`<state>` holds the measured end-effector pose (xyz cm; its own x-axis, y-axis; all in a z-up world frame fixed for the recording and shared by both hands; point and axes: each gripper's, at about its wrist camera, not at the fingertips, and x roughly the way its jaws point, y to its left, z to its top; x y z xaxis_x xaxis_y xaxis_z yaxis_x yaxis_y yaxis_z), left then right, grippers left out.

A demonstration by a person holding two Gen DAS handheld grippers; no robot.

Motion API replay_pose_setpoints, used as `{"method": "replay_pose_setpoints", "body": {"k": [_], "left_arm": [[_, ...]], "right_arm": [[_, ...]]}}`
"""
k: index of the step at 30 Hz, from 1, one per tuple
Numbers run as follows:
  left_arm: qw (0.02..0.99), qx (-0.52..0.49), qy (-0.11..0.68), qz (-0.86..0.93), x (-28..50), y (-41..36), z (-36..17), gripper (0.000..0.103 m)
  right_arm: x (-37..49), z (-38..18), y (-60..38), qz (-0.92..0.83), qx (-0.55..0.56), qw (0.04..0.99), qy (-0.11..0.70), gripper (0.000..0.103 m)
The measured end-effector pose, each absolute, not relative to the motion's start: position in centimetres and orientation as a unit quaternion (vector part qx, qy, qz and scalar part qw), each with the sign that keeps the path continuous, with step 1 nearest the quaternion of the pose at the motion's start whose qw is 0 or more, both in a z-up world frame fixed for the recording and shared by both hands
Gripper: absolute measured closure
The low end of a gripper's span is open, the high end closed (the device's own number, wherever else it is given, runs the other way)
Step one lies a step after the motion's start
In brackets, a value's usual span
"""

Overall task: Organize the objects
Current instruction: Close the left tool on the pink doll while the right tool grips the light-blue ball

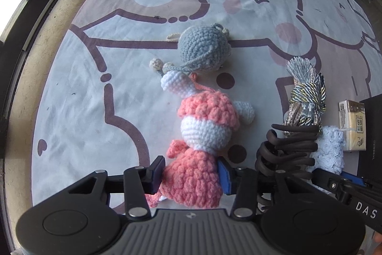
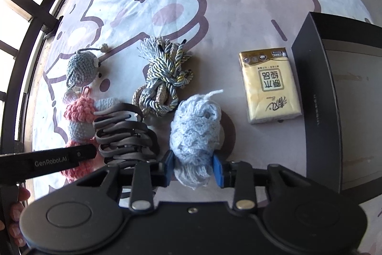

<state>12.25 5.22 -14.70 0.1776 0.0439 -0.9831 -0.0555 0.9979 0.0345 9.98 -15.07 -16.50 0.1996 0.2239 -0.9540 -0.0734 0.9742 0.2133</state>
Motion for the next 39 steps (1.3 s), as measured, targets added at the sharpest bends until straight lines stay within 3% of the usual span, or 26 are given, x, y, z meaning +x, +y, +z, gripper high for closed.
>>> {"method": "replay_pose_setpoints", "body": {"k": [8,16,21,27,39], "left_arm": [[0.767,-0.004,0.641,0.031,11.9,5.3,-14.2,0.056],[0.771,-0.028,0.635,0.038,11.9,5.5,-14.6,0.048],[0.761,-0.028,0.647,0.039,12.3,5.0,-15.4,0.049],[0.755,-0.017,0.654,0.032,12.6,4.5,-15.8,0.065],[0.765,-0.014,0.642,0.040,12.5,5.1,-14.4,0.070]], "right_arm": [[9.8,-15.3,-14.8,0.107,0.048,0.780,0.615,0.069],[9.5,-15.6,-14.7,0.109,0.038,0.773,0.623,0.069],[9.7,-16.3,-15.3,0.104,0.047,0.769,0.629,0.069],[9.9,-16.9,-15.6,0.101,0.060,0.762,0.637,0.063],[9.9,-16.4,-15.0,0.112,0.038,0.768,0.630,0.069]]}}
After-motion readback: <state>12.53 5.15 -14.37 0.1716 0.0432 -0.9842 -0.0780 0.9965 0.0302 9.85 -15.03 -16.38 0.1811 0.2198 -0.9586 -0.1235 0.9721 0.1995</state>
